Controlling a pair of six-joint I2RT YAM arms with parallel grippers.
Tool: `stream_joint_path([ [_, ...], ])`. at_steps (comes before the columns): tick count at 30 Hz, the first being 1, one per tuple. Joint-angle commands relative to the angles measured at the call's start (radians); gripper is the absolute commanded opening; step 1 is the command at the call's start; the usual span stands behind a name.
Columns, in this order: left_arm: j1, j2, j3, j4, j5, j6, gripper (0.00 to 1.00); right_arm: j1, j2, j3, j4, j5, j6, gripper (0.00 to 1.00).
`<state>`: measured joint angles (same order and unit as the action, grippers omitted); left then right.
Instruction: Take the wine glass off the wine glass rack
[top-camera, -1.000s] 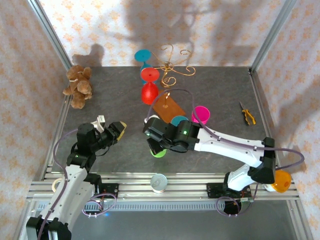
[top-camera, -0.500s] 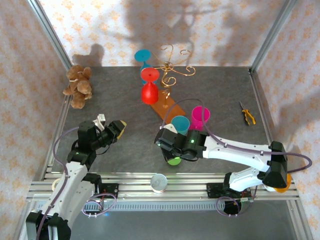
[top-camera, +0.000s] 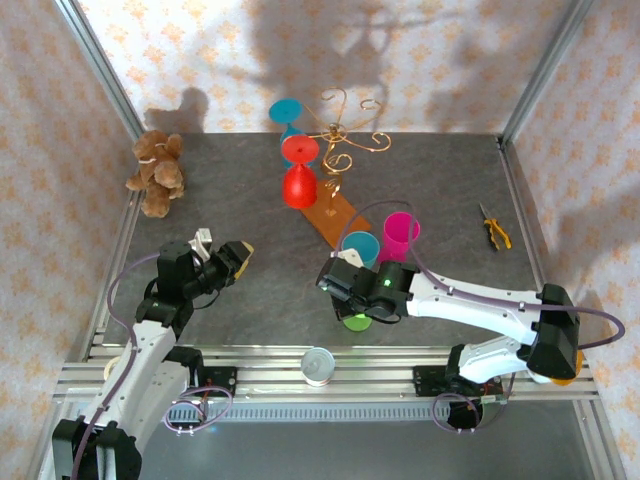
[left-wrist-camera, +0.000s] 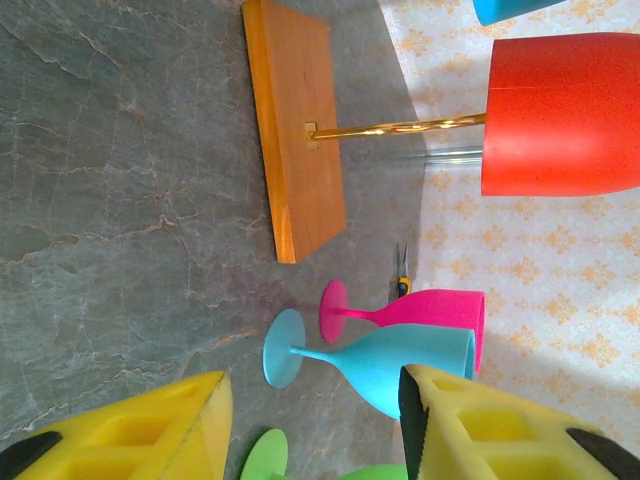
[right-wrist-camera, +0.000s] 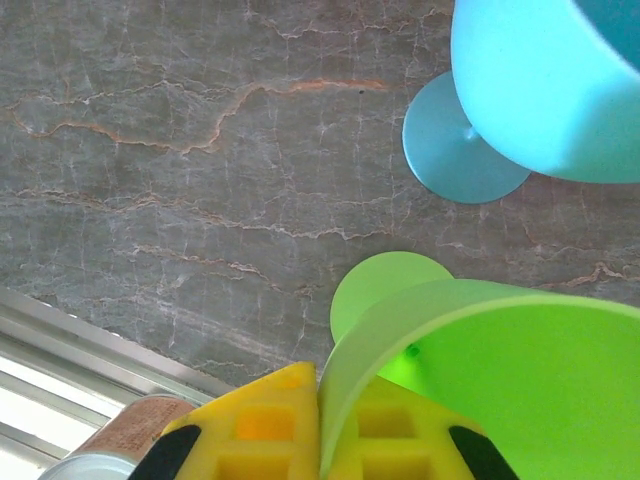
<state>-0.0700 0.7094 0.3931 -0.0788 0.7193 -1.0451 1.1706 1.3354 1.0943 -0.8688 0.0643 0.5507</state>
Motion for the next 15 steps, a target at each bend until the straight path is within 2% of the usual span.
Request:
stream_joint_path([
  [1, 0.005, -0.001, 0.011, 0.025, -0.017, 0.025, 0.46, -0.005, -0.01, -0.005, 0.018, 0.046, 0.016, 0.0],
  [11, 0.005, 0.007, 0.015, 0.029, -0.017, 0.026, 0.47, -0.007, 0.027, 0.01, 0.01, 0.055, 0.01, 0.04],
  [15, 0.004, 0.01, 0.015, 0.034, -0.012, 0.025, 0.47, -0.006, 0.033, 0.021, 0.004, 0.06, 0.008, 0.1],
])
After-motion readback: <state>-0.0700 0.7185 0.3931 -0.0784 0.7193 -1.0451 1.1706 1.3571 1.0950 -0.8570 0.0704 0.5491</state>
